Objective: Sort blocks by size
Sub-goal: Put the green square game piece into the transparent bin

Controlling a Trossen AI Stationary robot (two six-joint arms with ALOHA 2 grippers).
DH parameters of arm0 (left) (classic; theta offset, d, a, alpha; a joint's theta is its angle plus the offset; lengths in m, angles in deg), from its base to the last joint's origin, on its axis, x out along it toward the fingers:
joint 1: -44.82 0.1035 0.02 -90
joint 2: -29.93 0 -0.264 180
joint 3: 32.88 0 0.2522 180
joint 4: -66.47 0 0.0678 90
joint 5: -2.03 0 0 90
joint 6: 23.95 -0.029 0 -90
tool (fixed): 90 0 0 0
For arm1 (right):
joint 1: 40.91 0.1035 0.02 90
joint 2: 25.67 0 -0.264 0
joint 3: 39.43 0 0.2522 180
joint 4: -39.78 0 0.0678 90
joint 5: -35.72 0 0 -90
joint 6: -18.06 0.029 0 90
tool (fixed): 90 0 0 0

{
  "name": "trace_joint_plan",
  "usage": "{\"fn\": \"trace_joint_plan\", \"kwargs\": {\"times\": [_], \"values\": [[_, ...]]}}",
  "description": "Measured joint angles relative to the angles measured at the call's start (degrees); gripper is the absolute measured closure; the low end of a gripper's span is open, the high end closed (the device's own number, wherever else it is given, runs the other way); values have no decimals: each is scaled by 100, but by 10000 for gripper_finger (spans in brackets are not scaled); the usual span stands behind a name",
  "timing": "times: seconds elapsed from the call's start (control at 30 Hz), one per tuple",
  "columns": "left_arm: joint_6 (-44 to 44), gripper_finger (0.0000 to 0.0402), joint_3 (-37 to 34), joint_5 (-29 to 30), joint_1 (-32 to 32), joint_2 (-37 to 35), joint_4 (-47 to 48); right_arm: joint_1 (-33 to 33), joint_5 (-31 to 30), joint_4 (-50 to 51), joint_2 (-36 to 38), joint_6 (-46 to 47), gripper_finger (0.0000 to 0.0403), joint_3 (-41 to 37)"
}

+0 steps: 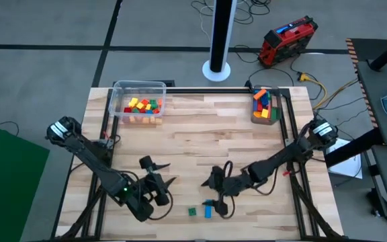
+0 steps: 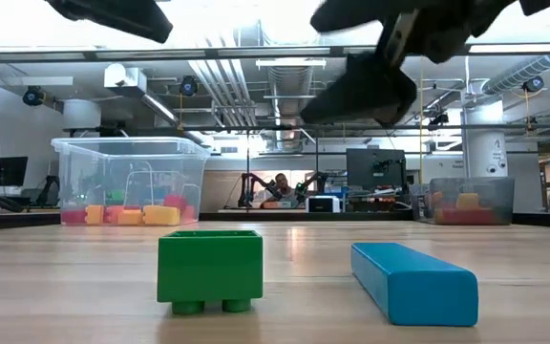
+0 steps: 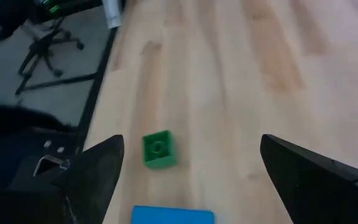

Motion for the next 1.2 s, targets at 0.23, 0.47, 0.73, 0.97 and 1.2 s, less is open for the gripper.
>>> {"fn": "trace_joint_plan", "kwargs": {"times": [0.23,0.47,0.73,0.97,1.2], "values": [[92,166,478,318,1,265,649,541,-264,766,-858,-901,35,1152],[136,166,552,413,-22,276,739,724,-1051,3006,-2013,-821,35,2990],[194,166,463,397,-57,261,722,609,-905,3597,-2786,-873,35,3849],[247,166,449,393,-59,263,738,466,-698,3543,-2805,-915,77,3791],[272,166,449,393,-59,263,736,428,-546,3203,-2844,-1035,146,3659]]}}
